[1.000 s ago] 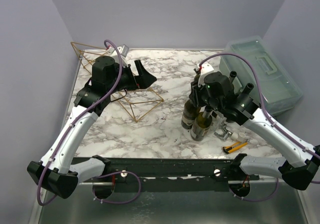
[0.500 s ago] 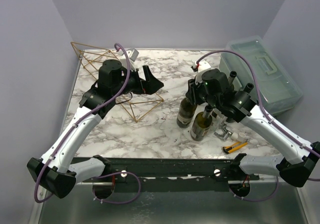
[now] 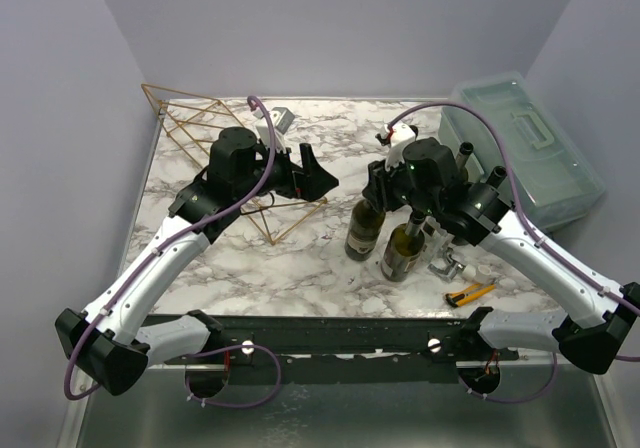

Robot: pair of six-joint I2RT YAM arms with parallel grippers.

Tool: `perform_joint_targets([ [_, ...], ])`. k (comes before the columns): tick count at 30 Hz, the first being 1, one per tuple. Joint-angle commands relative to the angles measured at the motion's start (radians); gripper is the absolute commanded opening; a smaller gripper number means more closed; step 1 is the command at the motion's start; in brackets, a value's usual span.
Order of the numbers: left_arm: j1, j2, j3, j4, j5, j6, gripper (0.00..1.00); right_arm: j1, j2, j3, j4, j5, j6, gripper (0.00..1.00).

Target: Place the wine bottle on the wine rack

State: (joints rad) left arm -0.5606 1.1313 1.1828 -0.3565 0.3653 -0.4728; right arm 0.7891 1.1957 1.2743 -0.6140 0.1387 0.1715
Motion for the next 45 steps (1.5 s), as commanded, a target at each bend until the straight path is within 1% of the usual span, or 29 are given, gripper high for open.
perform_joint_targets([
  [1,-0.017,-0.002,0.016,0.028,-0.009,0.001,0.99,0.003,-0.007,0.007,0.09,-0.034,-0.017,0.45],
  [6,-0.025,-0.002,0.031,0.024,-0.019,-0.014,0.99,0.004,-0.016,0.013,0.083,-0.062,-0.019,0.57],
  [9,-0.026,0.01,0.044,0.008,-0.041,-0.035,0.99,0.004,-0.031,0.022,0.085,-0.075,-0.013,0.66],
  [12,-0.028,0.039,0.076,-0.035,-0.064,-0.042,0.99,0.003,-0.047,0.035,0.086,-0.086,-0.013,0.71],
  [19,-0.054,0.063,0.115,-0.065,-0.079,-0.046,0.99,0.004,-0.11,0.055,0.076,-0.059,-0.008,0.73],
  [26,-0.133,0.097,0.166,-0.088,-0.127,-0.039,0.99,0.004,-0.267,-0.038,0.187,0.064,0.033,0.75],
  [31,-0.23,0.149,0.225,-0.14,-0.236,-0.029,0.99,0.004,-0.381,-0.111,0.259,0.169,0.052,0.79],
  [37,-0.347,0.23,0.304,-0.236,-0.467,-0.007,0.99,0.004,-0.494,-0.174,0.314,0.24,0.061,0.84],
  [45,-0.472,0.326,0.388,-0.315,-0.706,-0.002,0.96,0.003,-0.525,-0.191,0.293,0.279,0.061,0.87],
])
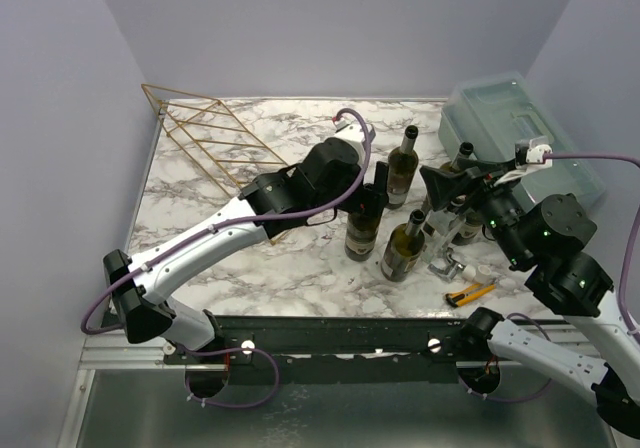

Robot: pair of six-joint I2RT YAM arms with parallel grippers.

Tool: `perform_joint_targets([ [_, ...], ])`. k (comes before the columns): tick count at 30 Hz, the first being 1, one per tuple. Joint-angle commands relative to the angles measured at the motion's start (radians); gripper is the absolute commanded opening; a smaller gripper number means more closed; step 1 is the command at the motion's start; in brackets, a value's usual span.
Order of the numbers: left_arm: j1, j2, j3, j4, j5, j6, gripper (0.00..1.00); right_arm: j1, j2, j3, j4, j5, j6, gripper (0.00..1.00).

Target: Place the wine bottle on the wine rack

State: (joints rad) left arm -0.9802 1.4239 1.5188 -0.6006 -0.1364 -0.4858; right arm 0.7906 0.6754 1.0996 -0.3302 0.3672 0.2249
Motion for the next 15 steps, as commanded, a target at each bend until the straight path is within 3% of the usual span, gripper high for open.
perform_joint_targets([
  [1,-0.065,0.044,0.059,-0.078,-0.235,0.007,0.96,0.002,-0.006,-0.017,0.006,0.053,0.008,0.87],
  [8,-0.127,0.122,0.126,-0.143,-0.385,0.01,0.88,0.003,-0.017,-0.019,-0.004,0.066,0.008,0.88],
  [15,-0.162,0.192,0.175,-0.171,-0.432,0.025,0.8,0.002,-0.025,-0.026,-0.007,0.081,0.002,0.89],
])
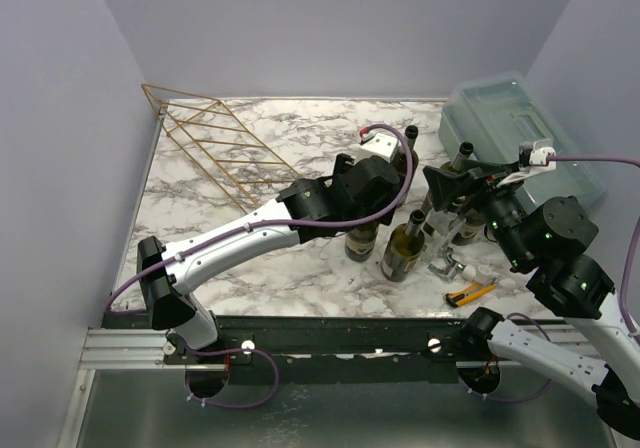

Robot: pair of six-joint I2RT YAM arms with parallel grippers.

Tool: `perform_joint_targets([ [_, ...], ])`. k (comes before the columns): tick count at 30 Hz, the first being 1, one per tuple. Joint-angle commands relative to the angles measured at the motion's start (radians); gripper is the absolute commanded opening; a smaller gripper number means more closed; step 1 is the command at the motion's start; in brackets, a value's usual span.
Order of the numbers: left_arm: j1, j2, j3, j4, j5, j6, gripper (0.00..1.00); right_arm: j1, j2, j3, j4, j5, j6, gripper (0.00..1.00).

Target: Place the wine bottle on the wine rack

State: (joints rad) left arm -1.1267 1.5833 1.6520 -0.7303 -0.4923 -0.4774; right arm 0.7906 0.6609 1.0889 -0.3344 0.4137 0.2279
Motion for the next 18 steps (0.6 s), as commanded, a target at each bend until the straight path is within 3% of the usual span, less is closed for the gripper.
perform_joint_targets([
  [1,-0.017,0.041,0.047,-0.045,-0.078,0.017,0.79,0.002,-0.011,-0.015,-0.004,0.033,-0.001,0.89],
  [18,-0.019,0.121,0.106,-0.099,-0.109,0.028,0.46,0.003,-0.029,-0.03,-0.018,0.06,-0.017,0.91],
])
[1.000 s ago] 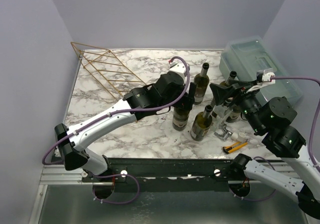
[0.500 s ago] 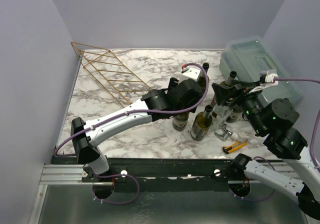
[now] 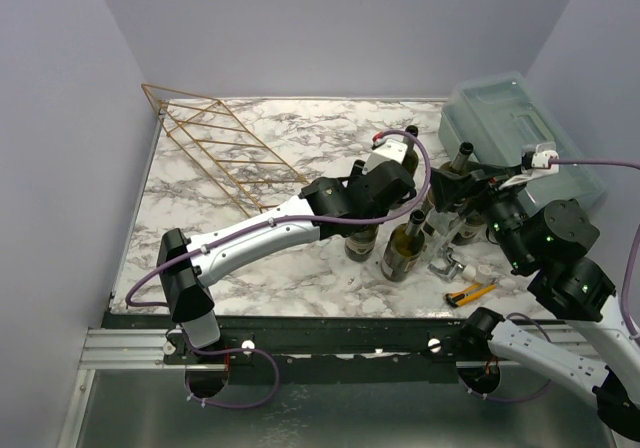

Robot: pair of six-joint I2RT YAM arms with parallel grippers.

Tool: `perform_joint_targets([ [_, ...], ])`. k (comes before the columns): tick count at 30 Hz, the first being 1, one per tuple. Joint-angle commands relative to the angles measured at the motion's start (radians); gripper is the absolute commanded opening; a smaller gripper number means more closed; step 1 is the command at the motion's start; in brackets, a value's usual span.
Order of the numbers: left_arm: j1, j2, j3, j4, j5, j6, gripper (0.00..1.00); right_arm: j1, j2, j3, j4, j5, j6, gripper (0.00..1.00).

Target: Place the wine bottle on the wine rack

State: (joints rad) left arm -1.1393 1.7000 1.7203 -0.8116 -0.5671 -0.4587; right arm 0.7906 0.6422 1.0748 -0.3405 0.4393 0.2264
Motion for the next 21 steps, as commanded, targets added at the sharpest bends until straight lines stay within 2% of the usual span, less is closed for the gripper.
perform_joint_targets([
  [1,-0.006,0.004,0.039,-0.02,-0.033,0.011,0.43,0.003,-0.01,-0.017,-0.013,0.035,-0.015,0.92],
  [15,-0.005,-0.017,0.075,-0.026,-0.017,0.044,0.03,0.002,-0.029,-0.035,-0.011,0.056,-0.018,0.93],
  [17,-0.004,-0.026,0.091,-0.027,-0.022,0.054,0.0,0.002,-0.033,-0.036,-0.006,0.062,-0.023,0.93],
  [21,0.002,-0.046,0.127,-0.026,-0.033,0.072,0.0,0.003,-0.029,-0.038,0.01,0.077,-0.037,0.94],
])
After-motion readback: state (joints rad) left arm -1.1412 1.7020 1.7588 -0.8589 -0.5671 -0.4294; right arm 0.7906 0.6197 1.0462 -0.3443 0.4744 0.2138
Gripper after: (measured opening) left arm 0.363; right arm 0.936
